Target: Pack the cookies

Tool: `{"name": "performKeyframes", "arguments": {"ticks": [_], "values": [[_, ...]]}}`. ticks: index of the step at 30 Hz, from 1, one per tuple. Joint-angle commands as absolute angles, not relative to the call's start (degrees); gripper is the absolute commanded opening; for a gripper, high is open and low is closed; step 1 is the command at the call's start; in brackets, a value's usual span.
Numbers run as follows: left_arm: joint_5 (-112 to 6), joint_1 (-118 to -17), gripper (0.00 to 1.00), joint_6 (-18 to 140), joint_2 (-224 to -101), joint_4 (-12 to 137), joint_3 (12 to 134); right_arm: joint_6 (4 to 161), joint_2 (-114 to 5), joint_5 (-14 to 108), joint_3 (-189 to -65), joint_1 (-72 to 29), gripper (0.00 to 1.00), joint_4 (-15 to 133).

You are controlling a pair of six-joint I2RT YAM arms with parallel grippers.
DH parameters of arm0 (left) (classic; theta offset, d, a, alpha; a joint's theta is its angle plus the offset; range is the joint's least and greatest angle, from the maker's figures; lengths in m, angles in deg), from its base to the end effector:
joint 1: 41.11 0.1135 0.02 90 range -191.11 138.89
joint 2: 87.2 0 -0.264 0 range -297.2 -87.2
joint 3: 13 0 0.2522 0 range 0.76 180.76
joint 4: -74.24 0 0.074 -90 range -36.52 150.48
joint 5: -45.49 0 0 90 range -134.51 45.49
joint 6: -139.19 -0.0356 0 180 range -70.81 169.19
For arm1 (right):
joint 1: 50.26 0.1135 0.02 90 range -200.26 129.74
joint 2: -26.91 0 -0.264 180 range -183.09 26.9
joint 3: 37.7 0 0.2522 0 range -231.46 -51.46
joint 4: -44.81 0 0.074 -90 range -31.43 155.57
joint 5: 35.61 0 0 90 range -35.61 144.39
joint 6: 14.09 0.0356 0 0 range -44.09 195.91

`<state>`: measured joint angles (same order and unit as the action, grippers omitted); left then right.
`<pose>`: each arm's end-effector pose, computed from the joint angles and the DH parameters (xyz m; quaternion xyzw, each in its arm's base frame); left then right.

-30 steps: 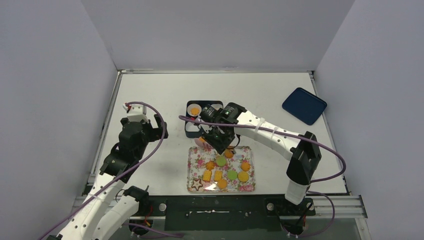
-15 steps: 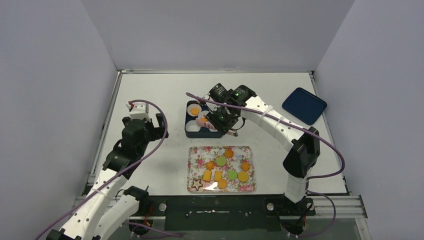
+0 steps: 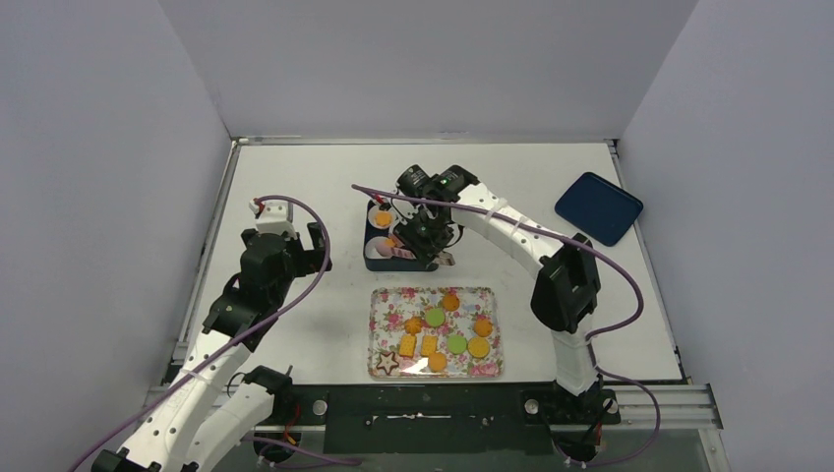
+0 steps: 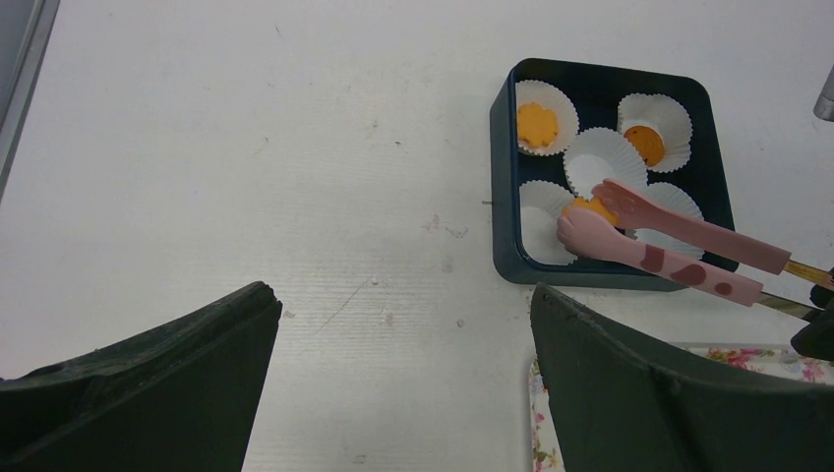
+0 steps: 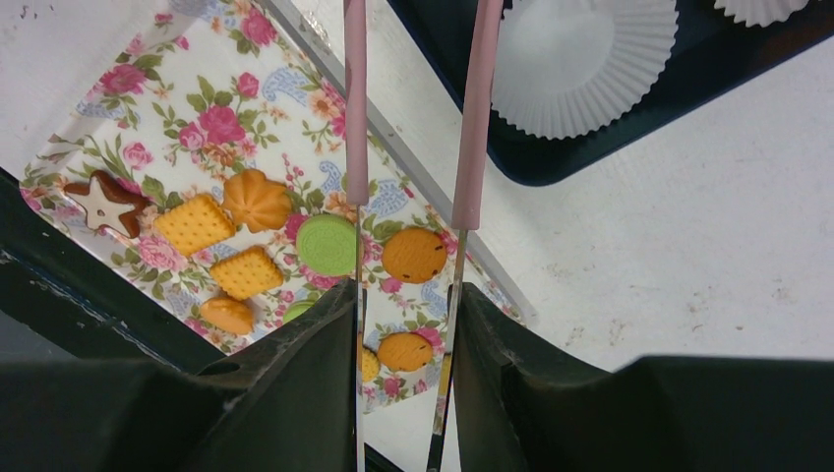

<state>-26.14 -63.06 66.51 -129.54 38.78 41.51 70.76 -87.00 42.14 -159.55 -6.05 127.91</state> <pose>0.1622 -0.0533 0.3019 -0.0544 0.8274 -0.0568 0.5560 0.2848 0.2876 0.2845 -0.4242 0.8901 0.1426 0.0856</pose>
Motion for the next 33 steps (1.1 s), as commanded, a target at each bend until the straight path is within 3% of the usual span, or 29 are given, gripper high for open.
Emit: {"name": "performKeyframes", "arguments": {"ticks": [1,22,33], "values": [[-26.7,-63.06,0.97,65.72,-129.21,41.66,42.23,69.94,-88.0,40.7,-164.21,-6.4,0.16,126.46],[-26.67,-63.78,0.97,65.54,-128.77,41.77,42.1,69.23,-92.48,40.18,-167.59,-5.87,0.23,128.27],[-26.68,-63.83,0.97,65.47,-128.51,41.9,42.03,69.05,-93.46,39.62,-168.24,-5.43,0.37,128.09]]}}
